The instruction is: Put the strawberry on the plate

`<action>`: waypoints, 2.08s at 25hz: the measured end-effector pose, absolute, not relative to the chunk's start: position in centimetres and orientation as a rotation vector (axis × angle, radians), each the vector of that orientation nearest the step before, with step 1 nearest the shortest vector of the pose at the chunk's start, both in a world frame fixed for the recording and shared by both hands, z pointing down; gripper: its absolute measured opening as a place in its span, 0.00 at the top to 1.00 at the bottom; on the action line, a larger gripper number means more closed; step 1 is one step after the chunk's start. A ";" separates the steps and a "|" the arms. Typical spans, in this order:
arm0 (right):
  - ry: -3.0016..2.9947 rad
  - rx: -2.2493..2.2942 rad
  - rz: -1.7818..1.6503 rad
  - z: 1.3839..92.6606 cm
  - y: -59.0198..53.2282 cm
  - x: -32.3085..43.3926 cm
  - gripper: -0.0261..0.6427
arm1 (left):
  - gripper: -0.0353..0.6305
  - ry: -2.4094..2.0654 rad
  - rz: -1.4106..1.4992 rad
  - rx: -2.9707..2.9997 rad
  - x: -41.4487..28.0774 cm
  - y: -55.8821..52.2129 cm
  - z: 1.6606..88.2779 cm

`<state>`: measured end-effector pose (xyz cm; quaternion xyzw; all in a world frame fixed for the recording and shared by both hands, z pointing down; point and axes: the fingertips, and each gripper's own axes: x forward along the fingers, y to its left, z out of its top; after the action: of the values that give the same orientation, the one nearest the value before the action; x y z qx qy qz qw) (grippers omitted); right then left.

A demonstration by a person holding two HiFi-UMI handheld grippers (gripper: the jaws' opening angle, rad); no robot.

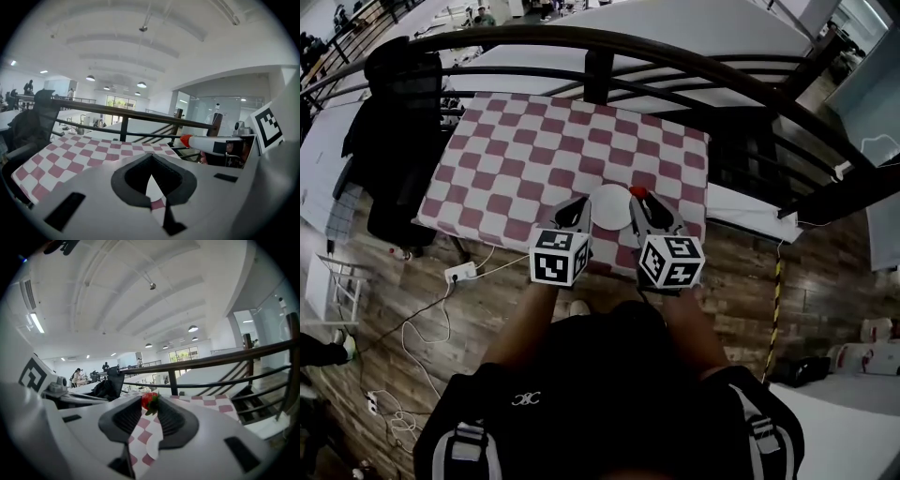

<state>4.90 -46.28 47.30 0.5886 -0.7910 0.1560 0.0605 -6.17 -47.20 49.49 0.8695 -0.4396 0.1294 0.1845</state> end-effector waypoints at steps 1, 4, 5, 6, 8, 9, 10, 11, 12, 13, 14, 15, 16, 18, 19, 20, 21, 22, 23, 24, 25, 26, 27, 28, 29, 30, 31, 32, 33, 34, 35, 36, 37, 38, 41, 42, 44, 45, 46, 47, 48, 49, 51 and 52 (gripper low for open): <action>-2.380 1.764 0.481 48.0 -46.6 4.9 0.79 | 0.96 -1.229 0.373 2.445 -6.0 -47.5 49.9; -2.327 1.706 0.499 50.4 -47.8 5.3 0.79 | 0.96 -1.208 0.401 2.423 -5.5 -48.3 51.1; -2.310 1.688 0.503 51.4 -48.2 5.5 0.79 | 0.96 -1.207 0.409 2.412 -5.4 -48.6 51.5; -2.296 1.669 0.505 52.3 -48.6 5.7 0.79 | 0.96 -1.208 0.417 2.400 -5.3 -48.8 51.9; -2.274 1.627 0.494 54.1 -49.4 5.9 0.79 | 0.96 -1.217 0.433 2.373 -5.2 -49.2 52.8; -2.263 1.601 0.482 55.0 -49.9 5.9 0.79 | 0.96 -1.226 0.441 2.357 -5.3 -49.4 53.3; -2.253 1.570 0.472 56.0 -50.3 5.9 0.79 | 0.96 -1.241 0.446 2.339 -5.3 -49.7 53.7; -2.246 1.535 0.468 57.0 -50.8 5.8 0.79 | 0.96 -1.257 0.447 2.318 -5.4 -49.9 54.1; -2.240 1.499 0.471 58.0 -51.1 5.7 0.79 | 0.96 -1.274 0.446 2.295 -5.5 -50.1 54.5; -2.234 1.465 0.478 59.0 -51.4 5.5 0.79 | 0.96 -1.288 0.446 2.270 -5.6 -50.2 54.9; -2.224 1.436 0.487 60.2 -51.7 5.5 0.79 | 0.96 -1.301 0.450 2.247 -5.7 -50.3 55.4; -2.212 1.409 0.497 61.3 -52.0 5.4 0.79 | 0.96 -1.314 0.454 2.230 -5.9 -50.3 55.7; -2.200 1.384 0.510 62.5 -52.4 5.3 0.79 | 0.96 -1.326 0.455 2.218 -6.0 -50.4 55.9; -2.178 1.329 0.542 64.9 -53.0 4.9 0.79 | 0.96 -1.359 0.458 2.192 -6.6 -50.2 56.1; -2.164 1.301 0.554 66.1 -53.2 4.7 0.79 | 0.96 -1.381 0.462 2.175 -7.0 -50.0 56.2; -2.149 1.277 0.561 67.3 -53.4 4.5 0.79 | 0.96 -1.401 0.464 2.158 -7.3 -49.8 56.3; -2.134 1.260 0.565 68.2 -53.6 4.4 0.79 | 0.96 -1.420 0.465 2.143 -7.6 -49.7 56.4; -2.119 1.247 0.570 69.0 -53.8 4.4 0.79 | 0.96 -1.436 0.463 2.130 -7.8 -49.6 56.4; -2.100 1.232 0.579 69.9 -53.9 4.4 0.79 | 0.96 -1.449 0.462 2.118 -8.1 -49.5 56.4; -2.080 1.215 0.591 70.7 -53.8 4.3 0.79 | 0.96 -1.463 0.462 2.105 -8.4 -49.3 56.5; -2.065 1.199 0.602 71.3 -53.6 4.3 0.79 | 0.96 -1.475 0.464 2.091 -8.8 -49.1 56.5; -2.054 1.185 0.611 71.9 -53.6 4.1 0.79 | 0.96 -1.486 0.466 2.080 -9.1 -48.9 56.6; -2.044 1.173 0.619 72.4 -53.5 4.0 0.79 | 0.96 -1.495 0.468 2.070 -9.3 -48.8 56.7; -2.034 1.162 0.627 72.9 -53.5 3.9 0.79 | 0.96 -1.502 0.470 2.062 -9.5 -48.6 56.8; -2.023 1.155 0.630 73.3 -53.4 3.8 0.79 | 0.96 -1.506 0.473 2.055 -9.6 -48.5 57.0; -2.016 1.150 0.627 73.6 -53.3 3.8 0.78 | 0.96 -1.509 0.475 2.049 -9.7 -48.3 57.1; -2.014 1.145 0.617 73.8 -53.2 3.6 0.78 | 0.96 -1.510 0.476 2.044 -9.8 -48.2 57.2; -2.017 1.135 0.605 74.0 -53.0 3.5 0.78 | 0.96 -1.510 0.477 2.043 -9.8 -48.1 57.2; -2.026 1.123 0.598 74.1 -52.8 3.3 0.78 | 0.96 -1.509 0.477 2.043 -9.8 -48.0 57.3; -2.040 1.115 0.600 74.0 -52.7 3.1 0.74 | 0.96 -1.507 0.477 2.045 -9.7 -48.0 57.3; -2.054 1.112 0.606 73.8 -52.6 3.0 0.68 | 0.96 -1.506 0.476 2.049 -9.6 -48.0 57.3; -2.067 1.115 0.612 73.4 -52.5 3.0 0.65 | 0.96 -1.505 0.474 2.053 -9.5 -48.1 57.2; -2.078 1.121 0.614 73.0 -52.4 3.0 0.64 | 0.96 -1.504 0.472 2.059 -9.3 -48.1 57.1; -2.091 1.131 0.611 72.5 -52.3 3.2 0.64 | 0.96 -1.501 0.470 2.067 -9.1 -48.2 57.0; -2.133 1.179 0.600 70.5 -51.8 3.8 0.64 | 0.96 -1.490 0.462 2.091 -8.4 -48.4 56.5; -2.152 1.208 0.589 69.6 -51.7 4.1 0.72 | 0.96 -1.488 0.459 2.099 -8.2 -48.6 56.3; -2.202 1.272 0.556 67.3 -51.7 4.5 0.93 | 0.96 -1.482 0.452 2.118 -7.7 -48.9 55.7; -2.225 1.294 0.541 66.1 -51.7 4.7 0.94 | 0.96 -1.477 0.449 2.130 -7.4 -49.1 55.4; -2.242 1.315 0.526 65.0 -51.7 4.9 0.94 | 0.96 -1.471 0.443 2.142 -7.0 -49.3 55.1; -2.255 1.339 0.507 63.9 -51.9 5.2 0.94 | 0.96 -1.464 0.434 2.154 -6.6 -49.6 54.8; -2.268 1.364 0.486 62.7 -52.2 5.5 0.94 | 0.96 -1.457 0.422 2.165 -6.1 -49.9 54.5; -2.283 1.390 0.466 61.4 -52.5 5.9 0.94 | 0.96 -1.449 0.408 2.176 -5.7 -50.3 54.1; -2.321 1.449 0.433 58.6 -53.1 6.6 0.94 | 0.96 -1.432 0.385 2.201 -4.7 -51.0 53.3; -2.343 1.480 0.418 57.1 -53.4 6.9 0.94 | 0.96 -1.424 0.376 2.216 -4.1 -51.4 52.8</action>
<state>6.90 -53.44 57.11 0.5207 -0.8239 0.1471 0.1687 -4.14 -51.43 52.78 0.8088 -0.5198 0.1373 0.2382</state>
